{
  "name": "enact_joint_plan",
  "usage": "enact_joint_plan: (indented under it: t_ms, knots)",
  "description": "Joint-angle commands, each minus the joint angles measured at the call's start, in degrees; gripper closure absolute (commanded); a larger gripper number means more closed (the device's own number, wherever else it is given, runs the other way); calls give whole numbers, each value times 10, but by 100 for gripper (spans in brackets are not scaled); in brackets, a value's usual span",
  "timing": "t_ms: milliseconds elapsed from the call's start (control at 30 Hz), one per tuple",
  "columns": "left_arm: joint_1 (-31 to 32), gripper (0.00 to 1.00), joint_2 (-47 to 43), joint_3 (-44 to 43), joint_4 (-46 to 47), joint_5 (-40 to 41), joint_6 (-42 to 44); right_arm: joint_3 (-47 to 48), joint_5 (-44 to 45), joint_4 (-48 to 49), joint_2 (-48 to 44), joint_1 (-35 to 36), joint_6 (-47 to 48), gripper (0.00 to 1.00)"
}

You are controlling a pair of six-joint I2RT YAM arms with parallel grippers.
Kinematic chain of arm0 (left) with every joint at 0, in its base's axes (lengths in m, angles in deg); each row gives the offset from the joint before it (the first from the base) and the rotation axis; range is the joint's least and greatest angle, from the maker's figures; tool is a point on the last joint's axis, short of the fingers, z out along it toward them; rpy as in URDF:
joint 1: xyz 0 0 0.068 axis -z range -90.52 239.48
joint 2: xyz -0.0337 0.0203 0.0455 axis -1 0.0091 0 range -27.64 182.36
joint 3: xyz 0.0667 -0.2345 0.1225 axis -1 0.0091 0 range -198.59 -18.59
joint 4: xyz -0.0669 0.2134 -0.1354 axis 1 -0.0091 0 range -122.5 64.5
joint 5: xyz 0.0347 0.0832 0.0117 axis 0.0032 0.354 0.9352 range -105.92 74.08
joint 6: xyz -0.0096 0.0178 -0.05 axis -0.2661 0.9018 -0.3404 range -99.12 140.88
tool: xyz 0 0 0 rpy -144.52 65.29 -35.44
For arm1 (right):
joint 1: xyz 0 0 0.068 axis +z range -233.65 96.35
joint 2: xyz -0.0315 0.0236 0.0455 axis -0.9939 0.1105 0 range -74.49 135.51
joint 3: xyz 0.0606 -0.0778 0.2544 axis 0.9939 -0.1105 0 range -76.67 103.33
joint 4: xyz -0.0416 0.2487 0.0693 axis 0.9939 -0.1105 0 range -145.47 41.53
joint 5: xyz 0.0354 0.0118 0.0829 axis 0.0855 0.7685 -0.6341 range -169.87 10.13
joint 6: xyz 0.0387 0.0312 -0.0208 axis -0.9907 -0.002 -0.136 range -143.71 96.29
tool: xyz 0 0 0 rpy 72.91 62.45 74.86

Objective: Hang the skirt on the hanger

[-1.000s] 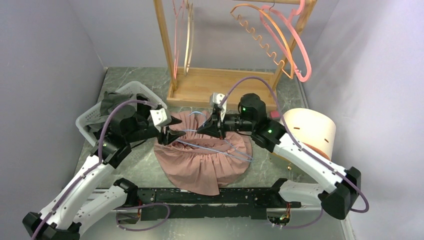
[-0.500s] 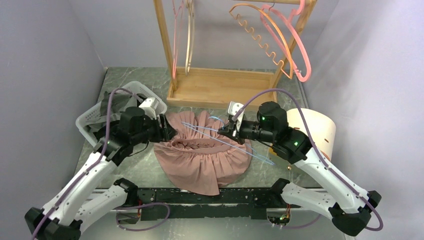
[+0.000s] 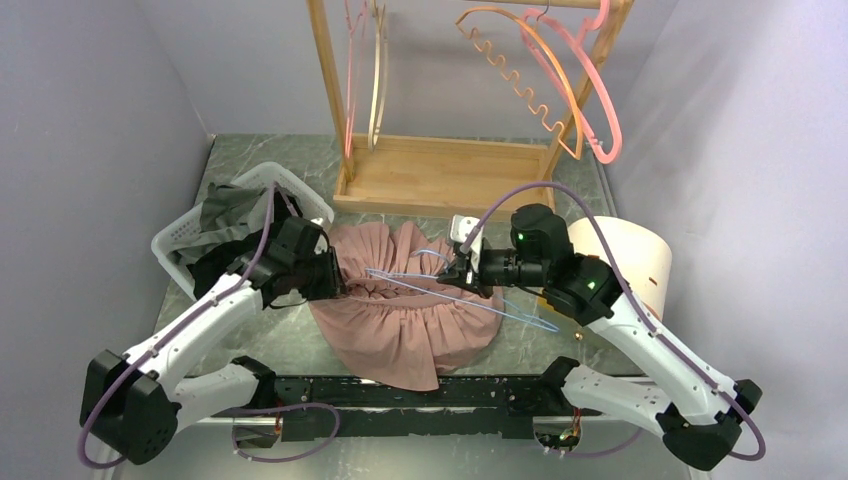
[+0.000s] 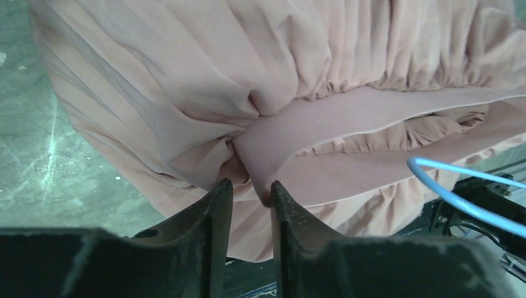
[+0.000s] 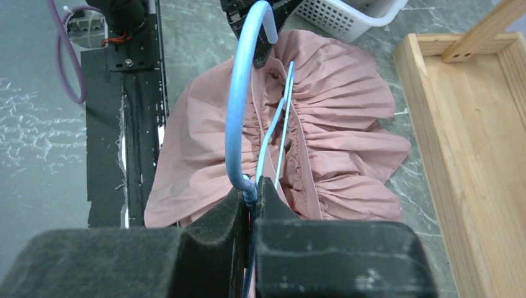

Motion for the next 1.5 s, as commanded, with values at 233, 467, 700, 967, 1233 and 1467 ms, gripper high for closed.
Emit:
enact_joint_plan:
  t_ms: [233,467,700,967,1233,1467]
  knots:
    - [2,93,36,-36,21,13,14,12,-60,15,43,2,18,100]
    - [2,93,0,-57,23,-51,46,25,-60,18,88,2,28,100]
    - [2,93,-12,-73,28,-134,84,61,-57,38,128,2,28,100]
    - [2,93,-13,-101,68,-241,82,26,-72,131,151,2,-7,100]
    - [2,93,-15,-94,127,-328,56,-62,-93,319,165,9,-89,100]
    - [2,92,-30,-61,231,-410,0,-167,-85,543,143,11,-191,100]
